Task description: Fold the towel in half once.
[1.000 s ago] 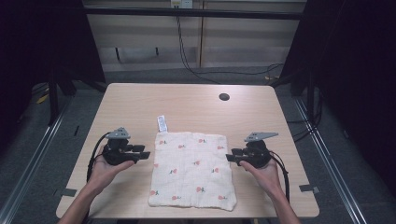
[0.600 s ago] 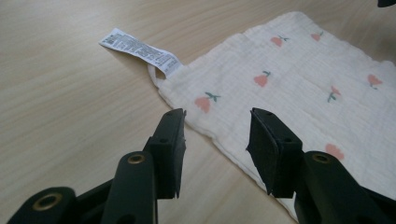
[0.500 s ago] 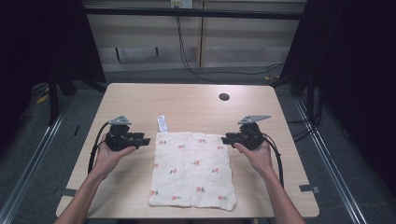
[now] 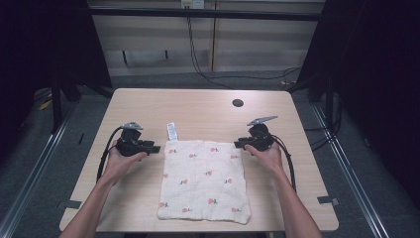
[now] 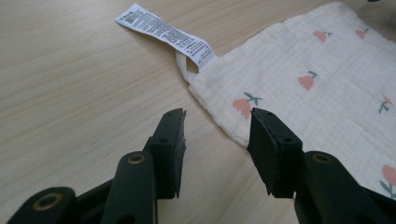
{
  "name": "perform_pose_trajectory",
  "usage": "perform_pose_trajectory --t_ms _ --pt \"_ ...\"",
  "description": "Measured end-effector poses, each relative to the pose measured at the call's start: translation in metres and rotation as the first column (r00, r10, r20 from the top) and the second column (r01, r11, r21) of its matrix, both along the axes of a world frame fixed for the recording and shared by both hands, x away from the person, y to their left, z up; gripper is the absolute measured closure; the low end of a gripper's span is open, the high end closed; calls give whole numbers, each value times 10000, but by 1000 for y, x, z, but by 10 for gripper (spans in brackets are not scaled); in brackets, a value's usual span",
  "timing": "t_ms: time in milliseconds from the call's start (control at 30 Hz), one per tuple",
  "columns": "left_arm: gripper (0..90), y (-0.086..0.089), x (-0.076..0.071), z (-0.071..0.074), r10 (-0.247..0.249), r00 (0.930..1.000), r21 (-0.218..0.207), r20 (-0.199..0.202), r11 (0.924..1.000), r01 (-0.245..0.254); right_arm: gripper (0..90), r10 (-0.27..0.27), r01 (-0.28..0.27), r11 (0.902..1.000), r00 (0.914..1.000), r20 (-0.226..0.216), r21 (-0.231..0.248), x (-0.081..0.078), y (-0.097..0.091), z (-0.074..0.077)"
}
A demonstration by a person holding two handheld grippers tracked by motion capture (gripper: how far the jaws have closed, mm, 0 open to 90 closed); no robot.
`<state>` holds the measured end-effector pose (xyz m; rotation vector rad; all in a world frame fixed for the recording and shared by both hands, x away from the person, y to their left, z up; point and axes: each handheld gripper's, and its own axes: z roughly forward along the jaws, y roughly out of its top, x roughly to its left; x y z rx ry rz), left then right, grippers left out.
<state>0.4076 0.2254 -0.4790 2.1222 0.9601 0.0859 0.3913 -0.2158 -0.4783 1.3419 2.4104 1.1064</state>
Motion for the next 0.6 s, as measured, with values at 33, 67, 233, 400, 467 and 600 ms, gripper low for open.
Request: perform_pose_trajectory --t_ms 33,67,233,400,467,600 --pt "550 -1 1 -3 29 10000 -25 -79 10000 -29 698 -58 58 10000 9999 -103 24 3 0 -5" --pt "548 -1 1 -3 29 10000 -25 -79 10000 -29 698 -58 58 10000 9999 -103 24 3 0 -5" --pt "510 -4 3 -7 202 9997 -125 -125 9997 -203 690 -124 119 9995 9998 -150 -305 8 5 -18" --pt "508 -6 8 -11 343 9991 -99 -252 9994 -345 694 -135 136 9989 9999 20 -441 5 8 -20" --pt "508 -7 11 -14 322 9989 -126 -343 9994 -326 714 -69 70 9989 10000 23 -460 5 8 -20" --pt "509 -12 16 -19 355 9986 -69 -386 9993 -358 802 -43 42 9986 10000 -29 -522 4 5 -20"
